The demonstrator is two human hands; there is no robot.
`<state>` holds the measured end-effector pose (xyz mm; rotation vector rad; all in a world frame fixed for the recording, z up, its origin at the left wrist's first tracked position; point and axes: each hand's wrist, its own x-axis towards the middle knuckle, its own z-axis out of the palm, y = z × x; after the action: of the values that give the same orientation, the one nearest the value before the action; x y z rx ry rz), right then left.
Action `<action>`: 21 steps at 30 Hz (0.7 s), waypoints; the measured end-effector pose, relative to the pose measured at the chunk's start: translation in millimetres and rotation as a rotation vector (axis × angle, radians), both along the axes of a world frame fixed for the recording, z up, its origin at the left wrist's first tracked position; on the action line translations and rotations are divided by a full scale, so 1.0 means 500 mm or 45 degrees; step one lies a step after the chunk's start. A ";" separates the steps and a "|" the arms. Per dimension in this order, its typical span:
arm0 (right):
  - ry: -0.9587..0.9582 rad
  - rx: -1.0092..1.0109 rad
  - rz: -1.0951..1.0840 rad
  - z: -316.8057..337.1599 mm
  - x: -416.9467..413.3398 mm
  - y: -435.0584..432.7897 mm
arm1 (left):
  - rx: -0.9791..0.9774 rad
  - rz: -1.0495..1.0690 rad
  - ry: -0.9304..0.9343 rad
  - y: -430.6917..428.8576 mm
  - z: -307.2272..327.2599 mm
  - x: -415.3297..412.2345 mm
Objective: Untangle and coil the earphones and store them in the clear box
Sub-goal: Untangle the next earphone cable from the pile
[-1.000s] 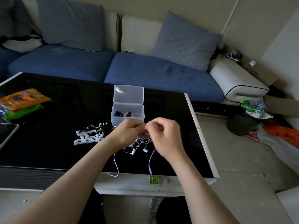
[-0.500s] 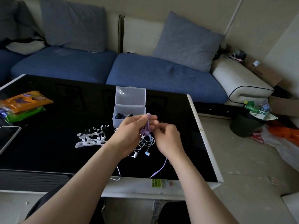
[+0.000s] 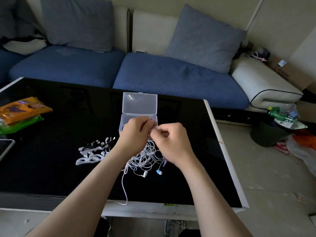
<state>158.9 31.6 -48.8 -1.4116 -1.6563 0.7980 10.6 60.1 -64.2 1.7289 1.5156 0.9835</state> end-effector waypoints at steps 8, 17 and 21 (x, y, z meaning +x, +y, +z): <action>0.428 -0.025 -0.294 0.009 0.016 0.074 | -0.281 -0.258 -0.296 0.026 0.034 -0.002; 0.288 -0.288 -0.306 -0.039 -0.006 0.109 | -0.420 -0.235 -0.897 0.029 0.041 -0.009; 0.111 -0.300 -0.137 -0.045 -0.017 0.110 | -0.454 -0.132 -1.018 0.040 0.040 -0.015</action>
<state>150.5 86.8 -71.1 -1.5895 -1.4432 1.0032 3.3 80.0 -44.3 0.9661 0.9807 1.0869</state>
